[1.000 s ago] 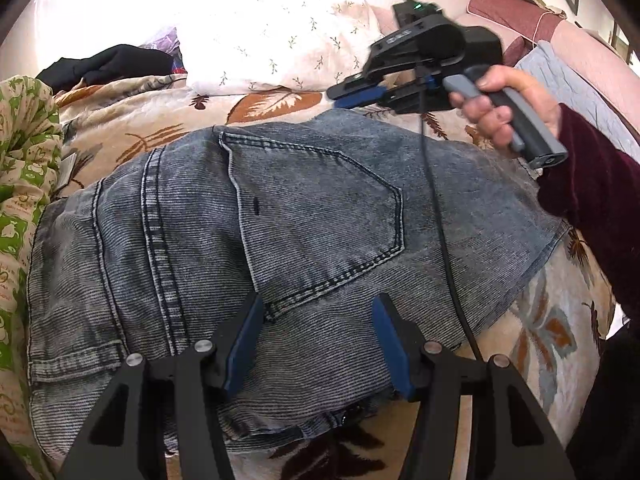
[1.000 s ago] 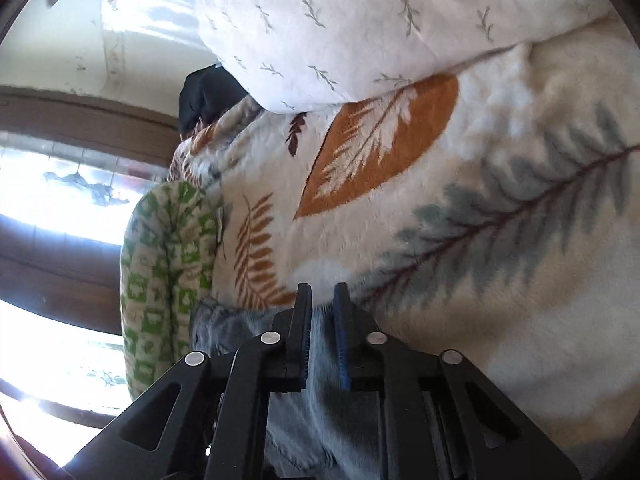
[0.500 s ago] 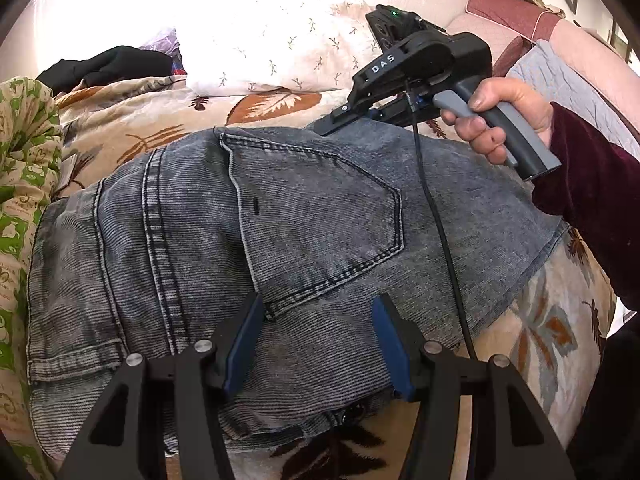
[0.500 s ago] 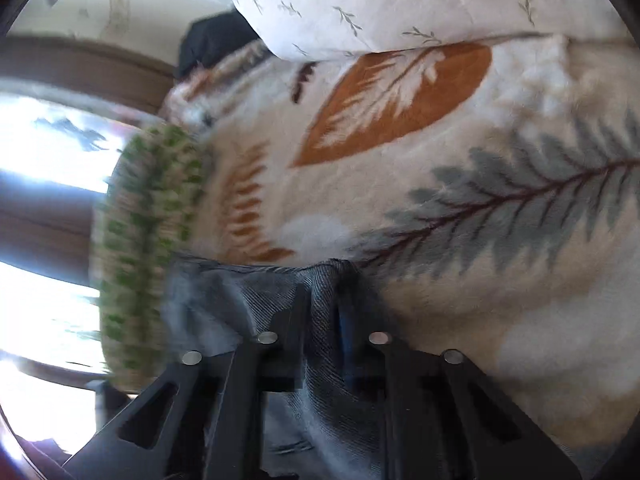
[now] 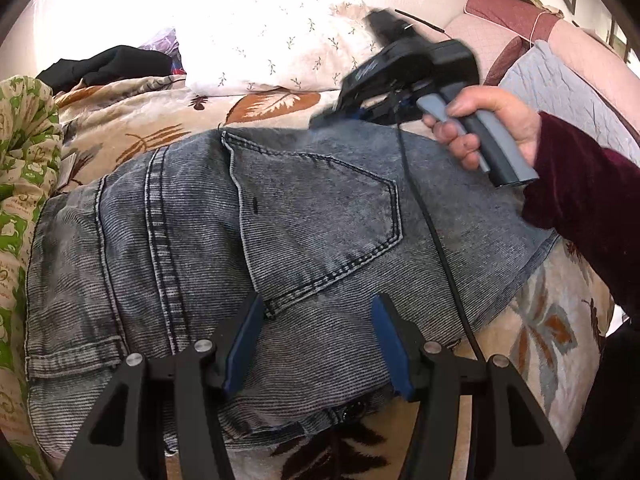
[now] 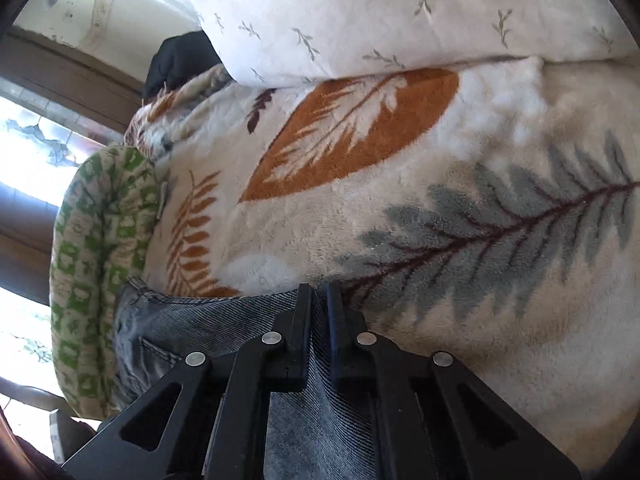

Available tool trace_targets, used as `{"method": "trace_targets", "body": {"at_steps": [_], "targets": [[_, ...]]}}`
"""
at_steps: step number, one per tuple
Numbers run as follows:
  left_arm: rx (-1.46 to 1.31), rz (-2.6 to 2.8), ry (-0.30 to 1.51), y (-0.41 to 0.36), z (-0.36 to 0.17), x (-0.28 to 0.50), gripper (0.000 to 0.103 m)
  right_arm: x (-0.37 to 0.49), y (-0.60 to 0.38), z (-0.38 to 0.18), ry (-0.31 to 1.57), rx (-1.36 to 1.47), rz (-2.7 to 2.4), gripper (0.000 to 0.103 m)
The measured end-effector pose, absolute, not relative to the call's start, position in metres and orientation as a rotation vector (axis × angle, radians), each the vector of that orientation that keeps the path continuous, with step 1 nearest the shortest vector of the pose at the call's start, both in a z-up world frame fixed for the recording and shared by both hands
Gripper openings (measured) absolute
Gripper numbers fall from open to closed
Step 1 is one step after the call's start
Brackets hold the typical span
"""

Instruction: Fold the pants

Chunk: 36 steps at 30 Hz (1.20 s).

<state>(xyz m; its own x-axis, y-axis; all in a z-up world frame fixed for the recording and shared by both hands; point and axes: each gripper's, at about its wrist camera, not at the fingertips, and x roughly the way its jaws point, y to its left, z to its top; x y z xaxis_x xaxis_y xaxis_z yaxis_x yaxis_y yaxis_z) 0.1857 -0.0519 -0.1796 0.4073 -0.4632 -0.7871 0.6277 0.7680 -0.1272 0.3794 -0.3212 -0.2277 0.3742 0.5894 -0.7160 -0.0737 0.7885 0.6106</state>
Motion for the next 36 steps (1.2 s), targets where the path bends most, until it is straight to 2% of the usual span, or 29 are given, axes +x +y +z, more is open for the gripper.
{"method": "trace_targets", "body": {"at_steps": [4, 7, 13, 14, 16, 17, 19, 20, 21, 22, 26, 27, 30, 36], "targets": [[0.163, -0.700, 0.932, -0.049, -0.179, 0.188, 0.059, 0.355, -0.338, -0.182, 0.970, 0.653, 0.506, 0.018], [0.142, -0.705, 0.940, -0.047, -0.178, 0.190, 0.059, 0.335, -0.324, -0.171, 0.977, 0.689, 0.580, 0.018], [0.149, -0.715, 0.940, -0.047, -0.180, 0.190, 0.059, 0.343, -0.307, -0.228, 1.043, 0.867, 0.569, 0.018], [0.148, -0.718, 0.940, -0.047, -0.180, 0.189, 0.059, 0.347, -0.314, -0.245, 1.050, 0.932, 0.549, 0.017], [0.140, -0.726, 0.942, -0.045, -0.181, 0.187, 0.059, 0.349, -0.325, -0.263, 1.039, 1.002, 0.523, 0.003], [0.133, -0.730, 0.940, -0.043, -0.181, 0.187, 0.059, 0.348, -0.329, -0.269, 1.010, 1.017, 0.527, 0.000], [0.123, -0.738, 0.932, -0.040, -0.178, 0.184, 0.059, 0.345, -0.324, -0.264, 0.994, 0.975, 0.505, 0.000], [0.122, -0.740, 0.930, -0.038, -0.176, 0.183, 0.059, 0.342, -0.316, -0.253, 0.990, 0.918, 0.499, 0.002], [0.121, -0.736, 0.925, -0.035, -0.170, 0.182, 0.059, 0.340, -0.311, -0.247, 0.991, 0.903, 0.499, 0.010], [0.112, -0.731, 0.907, -0.029, -0.161, 0.180, 0.059, 0.337, -0.307, -0.239, 0.995, 0.893, 0.509, 0.013], [0.004, -0.681, 0.781, 0.003, -0.106, 0.180, 0.059, 0.303, -0.290, -0.199, 0.987, 0.771, 0.566, 0.017], [-0.024, -0.661, 0.760, 0.010, -0.095, 0.184, 0.059, 0.294, -0.288, -0.192, 0.979, 0.760, 0.579, 0.020], [-0.022, -0.541, 0.728, 0.021, -0.082, 0.204, 0.061, 0.273, -0.267, -0.174, 0.939, 0.721, 0.622, 0.022], [0.013, -0.365, 0.963, 0.025, -0.127, 0.247, 0.060, 0.298, -0.206, -0.185, 0.973, 0.668, 0.579, 0.023]]}}
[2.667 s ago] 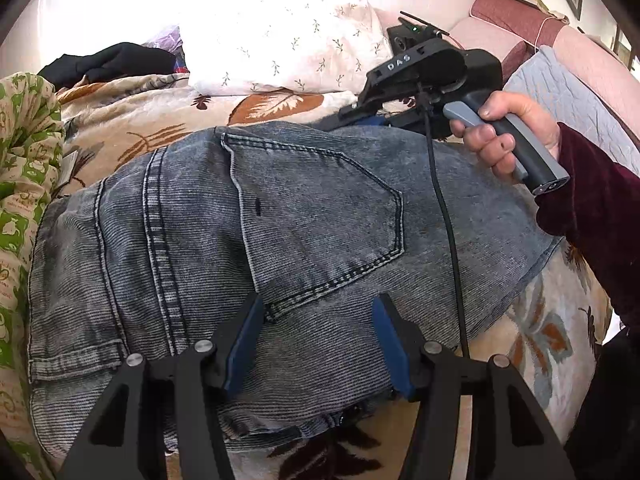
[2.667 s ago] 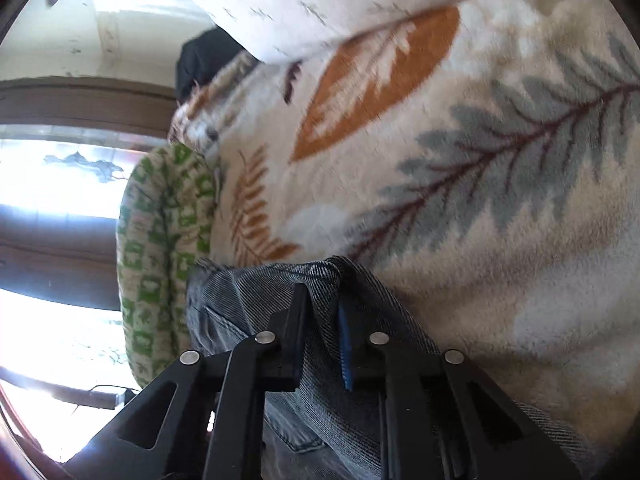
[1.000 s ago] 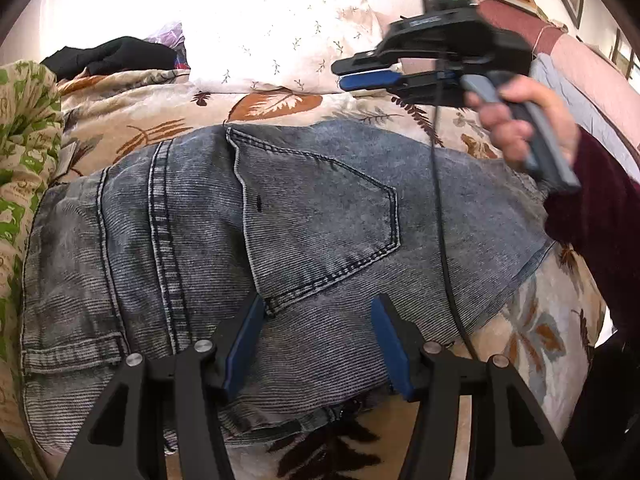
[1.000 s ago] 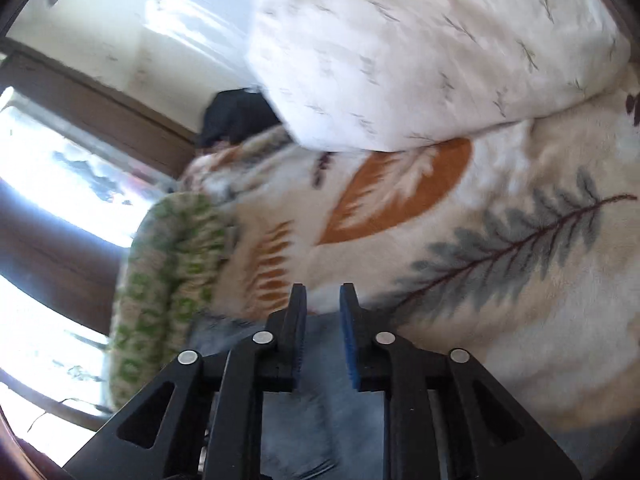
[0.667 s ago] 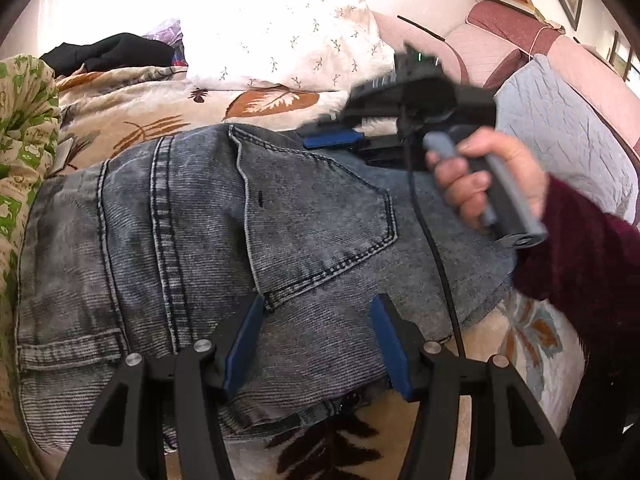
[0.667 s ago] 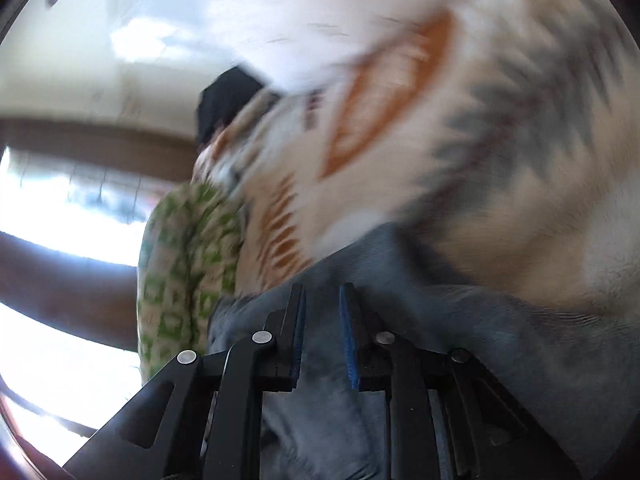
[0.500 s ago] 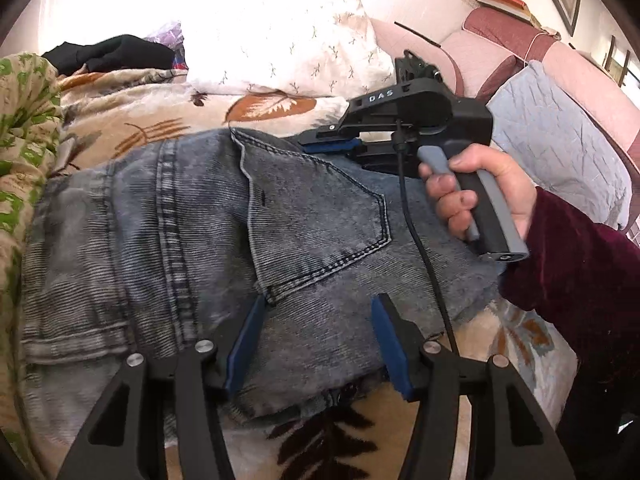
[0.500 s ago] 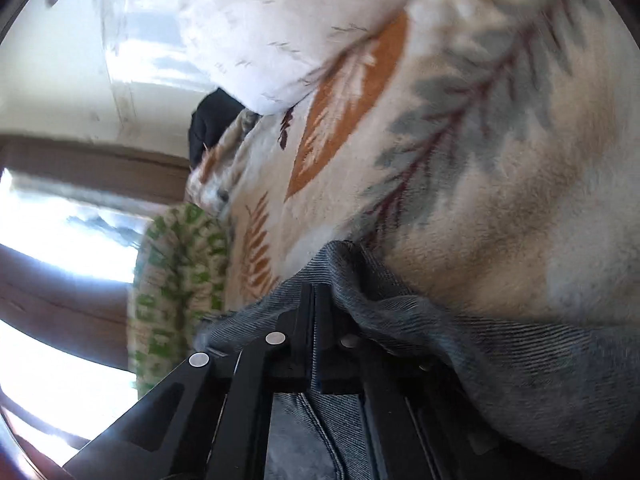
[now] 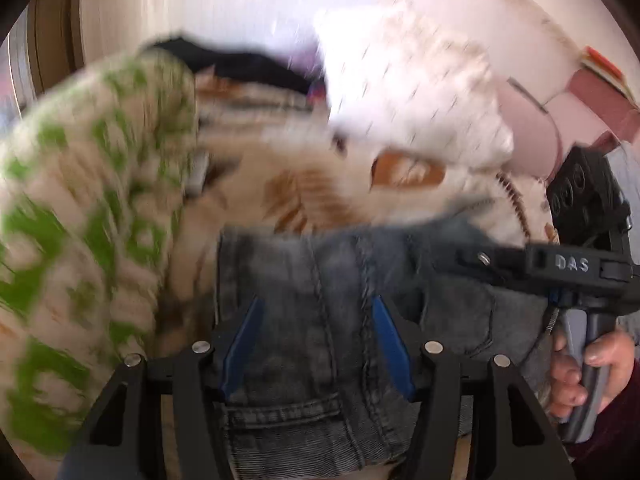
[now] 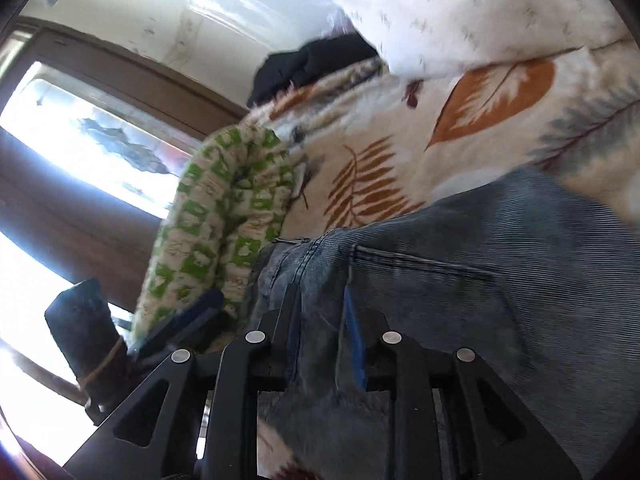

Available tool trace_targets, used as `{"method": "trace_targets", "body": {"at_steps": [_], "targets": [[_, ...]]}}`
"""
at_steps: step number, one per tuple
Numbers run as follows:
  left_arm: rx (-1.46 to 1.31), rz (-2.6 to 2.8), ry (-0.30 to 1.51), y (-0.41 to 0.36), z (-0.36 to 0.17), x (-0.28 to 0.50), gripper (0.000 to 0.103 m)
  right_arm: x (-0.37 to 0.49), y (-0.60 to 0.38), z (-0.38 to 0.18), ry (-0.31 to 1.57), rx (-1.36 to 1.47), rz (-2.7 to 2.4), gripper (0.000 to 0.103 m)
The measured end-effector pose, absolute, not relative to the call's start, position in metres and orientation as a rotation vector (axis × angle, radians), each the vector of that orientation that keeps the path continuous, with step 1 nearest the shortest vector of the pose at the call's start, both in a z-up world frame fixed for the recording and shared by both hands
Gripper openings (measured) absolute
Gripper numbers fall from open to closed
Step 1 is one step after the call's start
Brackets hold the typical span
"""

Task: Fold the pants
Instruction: 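Fold the jeans half over with the right tool toward the left tool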

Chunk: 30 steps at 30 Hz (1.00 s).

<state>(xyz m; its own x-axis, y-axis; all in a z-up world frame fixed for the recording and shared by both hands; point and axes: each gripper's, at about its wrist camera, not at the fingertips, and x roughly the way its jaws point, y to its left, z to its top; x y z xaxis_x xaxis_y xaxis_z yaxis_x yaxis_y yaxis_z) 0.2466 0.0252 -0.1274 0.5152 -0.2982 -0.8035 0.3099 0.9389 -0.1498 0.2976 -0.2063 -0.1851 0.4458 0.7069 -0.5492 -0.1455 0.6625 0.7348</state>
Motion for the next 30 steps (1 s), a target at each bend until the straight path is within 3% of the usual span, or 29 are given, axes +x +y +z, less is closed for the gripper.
{"method": "trace_targets", "body": {"at_steps": [4, 6, 8, 12, 17, 20, 25, 27, 30], "targets": [[0.045, -0.350, 1.036, 0.031, -0.157, 0.241, 0.060, 0.319, -0.182, -0.225, 1.138, 0.637, 0.505, 0.020], [0.023, -0.337, 1.087, 0.038, -0.179, 0.241, 0.061, 0.322, -0.186, -0.241, 1.150, 0.679, 0.501, 0.011], [0.017, -0.340, 1.064, 0.043, -0.179, 0.240, 0.064, 0.319, -0.197, -0.243, 1.156, 0.739, 0.533, 0.010], [-0.009, -0.336, 1.033, 0.047, -0.164, 0.234, 0.062, 0.295, -0.222, -0.222, 1.097, 0.772, 0.553, 0.024], [0.100, -0.391, 0.884, 0.030, -0.126, 0.198, 0.061, 0.222, -0.273, -0.179, 1.003, 0.667, 0.509, 0.026], [0.165, -0.435, 0.865, 0.014, -0.131, 0.187, 0.061, 0.173, -0.315, -0.168, 0.982, 0.523, 0.338, 0.030], [0.240, -0.408, 0.964, -0.001, -0.172, 0.198, 0.061, 0.123, -0.380, -0.195, 1.059, 0.407, 0.056, 0.047], [0.231, -0.397, 0.976, 0.001, -0.180, 0.196, 0.063, 0.118, -0.397, -0.219, 1.122, 0.453, 0.045, 0.044], [0.221, -0.385, 0.970, 0.002, -0.168, 0.190, 0.062, 0.106, -0.409, -0.211, 1.068, 0.554, 0.075, 0.045]]}}
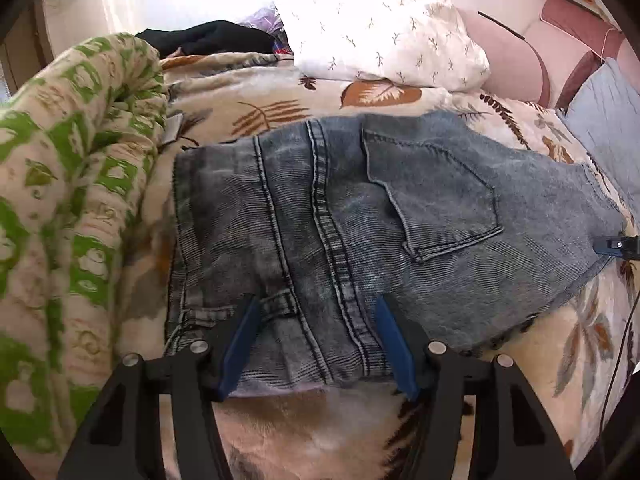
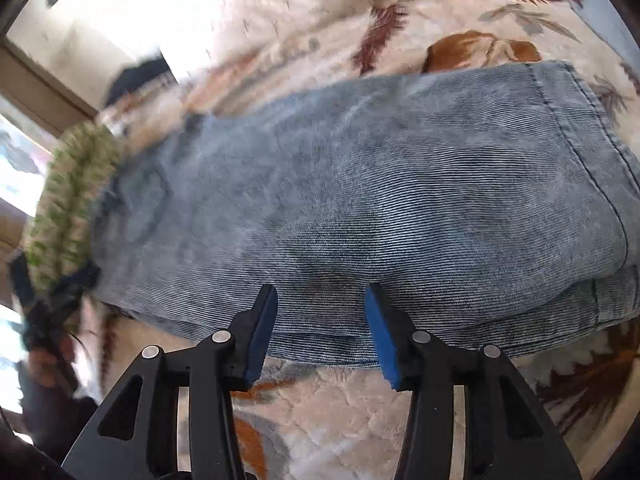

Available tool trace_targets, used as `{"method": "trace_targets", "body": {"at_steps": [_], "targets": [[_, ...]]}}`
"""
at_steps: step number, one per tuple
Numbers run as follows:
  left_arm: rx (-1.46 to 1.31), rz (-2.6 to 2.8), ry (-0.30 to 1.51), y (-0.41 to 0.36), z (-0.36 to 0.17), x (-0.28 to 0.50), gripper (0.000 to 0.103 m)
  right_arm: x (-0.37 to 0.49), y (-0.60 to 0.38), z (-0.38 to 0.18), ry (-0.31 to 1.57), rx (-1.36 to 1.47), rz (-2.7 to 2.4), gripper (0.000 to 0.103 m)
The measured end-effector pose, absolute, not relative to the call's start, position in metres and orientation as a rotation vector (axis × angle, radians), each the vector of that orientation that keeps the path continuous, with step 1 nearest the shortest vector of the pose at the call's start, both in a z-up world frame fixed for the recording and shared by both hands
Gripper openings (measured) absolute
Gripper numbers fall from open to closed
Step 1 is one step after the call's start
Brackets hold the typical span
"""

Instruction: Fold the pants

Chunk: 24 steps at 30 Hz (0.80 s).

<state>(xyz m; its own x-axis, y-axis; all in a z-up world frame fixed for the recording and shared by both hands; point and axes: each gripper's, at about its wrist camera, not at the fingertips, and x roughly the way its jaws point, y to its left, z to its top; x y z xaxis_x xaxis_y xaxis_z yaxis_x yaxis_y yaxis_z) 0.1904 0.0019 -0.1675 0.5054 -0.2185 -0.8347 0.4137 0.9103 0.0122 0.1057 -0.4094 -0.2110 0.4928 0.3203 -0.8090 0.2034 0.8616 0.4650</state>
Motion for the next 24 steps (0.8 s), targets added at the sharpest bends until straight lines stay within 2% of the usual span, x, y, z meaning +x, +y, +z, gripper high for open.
{"method": "trace_targets", "body": {"at_steps": [9, 11, 16, 24], "targets": [[0.186, -0.469, 0.775, -0.021, -0.087, 0.147, 0.063, 0.032, -0.474, -0.144, 0.776, 0.716, 0.041, 0.049], [0.186, -0.538, 0.751, -0.047, -0.078, 0.136, 0.070, 0.014, -0.498, -0.146, 0.752, 0.754, -0.031, 0.050], [0.249, -0.759, 0.727, -0.156, -0.061, 0.137, 0.083, -0.016, -0.539, -0.164, 0.726, 0.884, -0.099, 0.055], [0.475, -1.102, 0.731, -0.331, -0.063, 0.162, 0.083, -0.041, -0.581, -0.205, 0.636, 1.182, -0.117, 0.070]]}}
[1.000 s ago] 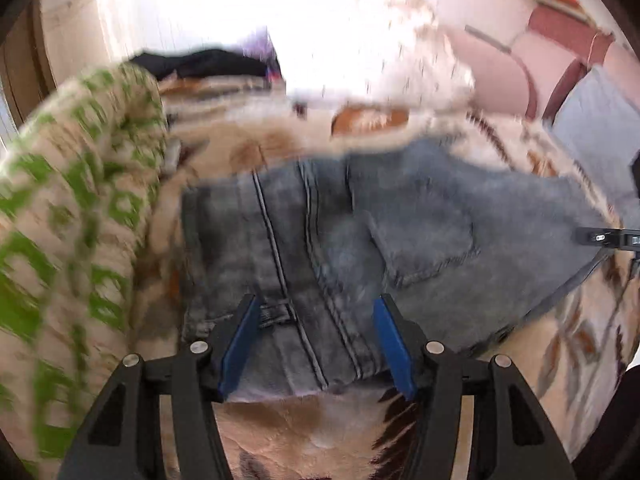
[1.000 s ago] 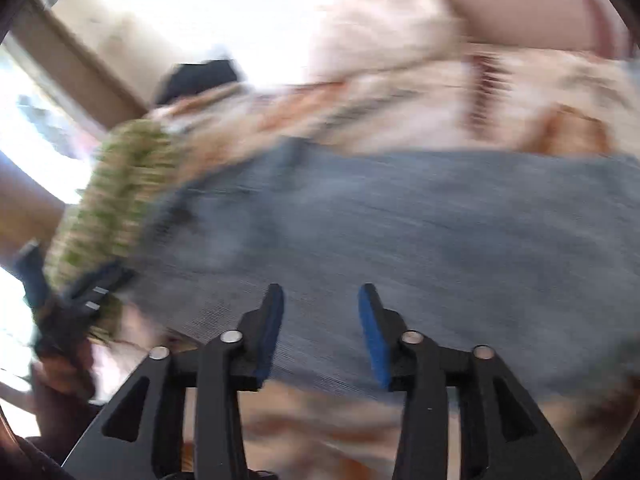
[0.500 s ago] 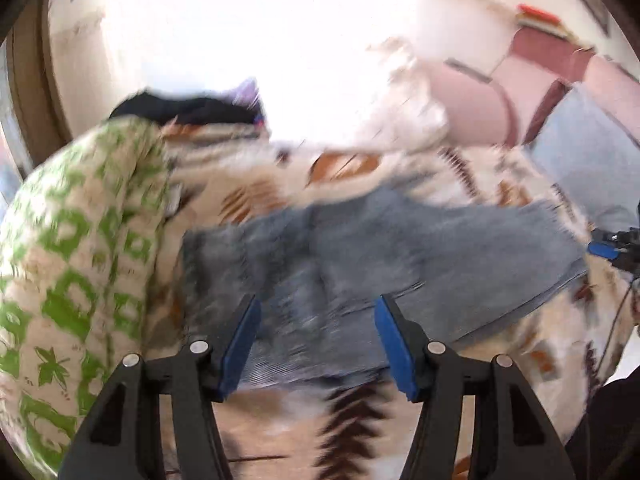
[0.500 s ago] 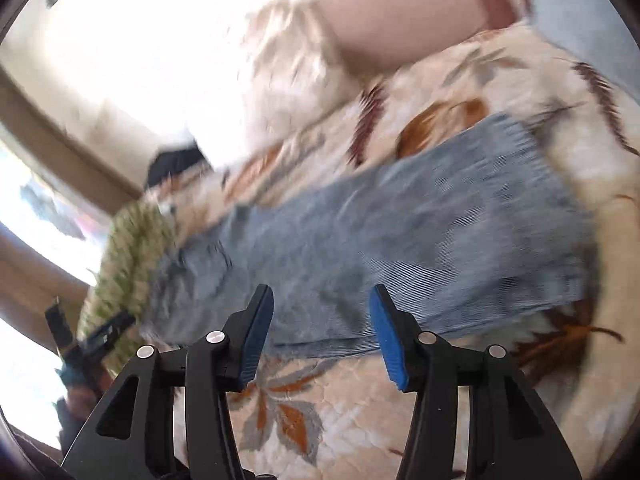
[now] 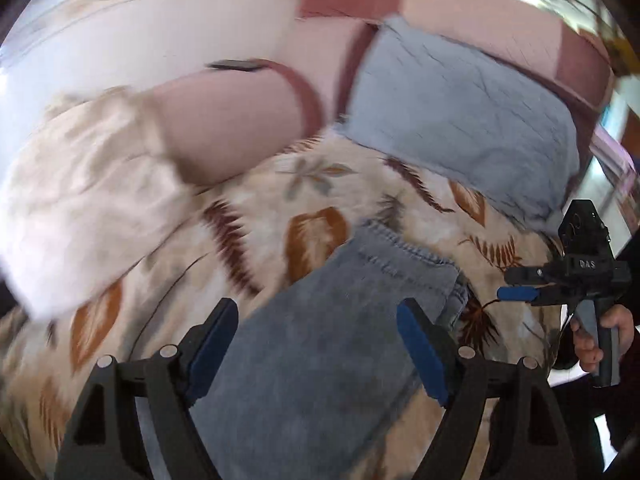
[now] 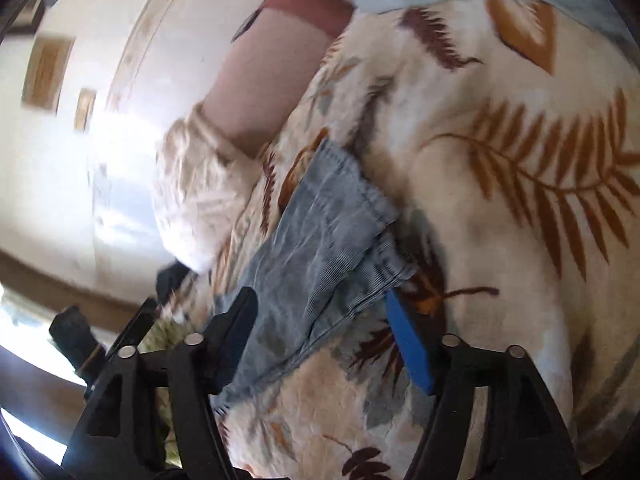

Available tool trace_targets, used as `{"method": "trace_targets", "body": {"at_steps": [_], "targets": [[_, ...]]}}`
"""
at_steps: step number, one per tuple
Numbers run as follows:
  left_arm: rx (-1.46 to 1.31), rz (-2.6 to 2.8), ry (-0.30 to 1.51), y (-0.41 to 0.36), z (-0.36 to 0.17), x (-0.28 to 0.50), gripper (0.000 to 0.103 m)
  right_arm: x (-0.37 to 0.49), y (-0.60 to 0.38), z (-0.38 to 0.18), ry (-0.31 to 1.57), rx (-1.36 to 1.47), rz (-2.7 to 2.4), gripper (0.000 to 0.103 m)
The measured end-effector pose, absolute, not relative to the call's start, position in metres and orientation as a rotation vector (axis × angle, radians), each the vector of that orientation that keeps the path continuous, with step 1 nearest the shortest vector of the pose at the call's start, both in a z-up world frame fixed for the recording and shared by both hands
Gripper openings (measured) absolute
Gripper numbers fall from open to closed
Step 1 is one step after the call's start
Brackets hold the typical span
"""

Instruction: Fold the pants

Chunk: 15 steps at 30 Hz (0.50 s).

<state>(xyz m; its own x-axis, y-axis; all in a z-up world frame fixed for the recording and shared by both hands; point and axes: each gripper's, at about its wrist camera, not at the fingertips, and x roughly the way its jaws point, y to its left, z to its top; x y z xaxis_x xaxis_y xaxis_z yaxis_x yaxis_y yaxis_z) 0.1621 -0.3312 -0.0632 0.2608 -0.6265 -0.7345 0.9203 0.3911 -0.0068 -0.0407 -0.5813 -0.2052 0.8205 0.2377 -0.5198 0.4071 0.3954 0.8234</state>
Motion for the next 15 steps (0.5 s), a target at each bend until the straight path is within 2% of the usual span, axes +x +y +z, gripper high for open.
{"method": "trace_targets", "body": {"at_steps": [8, 15], "targets": [[0.503, -1.106, 0.728, -0.355, -0.078, 0.167, 0.083, -0.020, -0.605, -0.214, 0.516, 1.278, -0.131, 0.069], [0.496, -1.118, 0.712, -0.360, -0.070, 0.173, 0.083, 0.004, -0.612, -0.247, 0.615, 1.350, -0.253, 0.059]]}}
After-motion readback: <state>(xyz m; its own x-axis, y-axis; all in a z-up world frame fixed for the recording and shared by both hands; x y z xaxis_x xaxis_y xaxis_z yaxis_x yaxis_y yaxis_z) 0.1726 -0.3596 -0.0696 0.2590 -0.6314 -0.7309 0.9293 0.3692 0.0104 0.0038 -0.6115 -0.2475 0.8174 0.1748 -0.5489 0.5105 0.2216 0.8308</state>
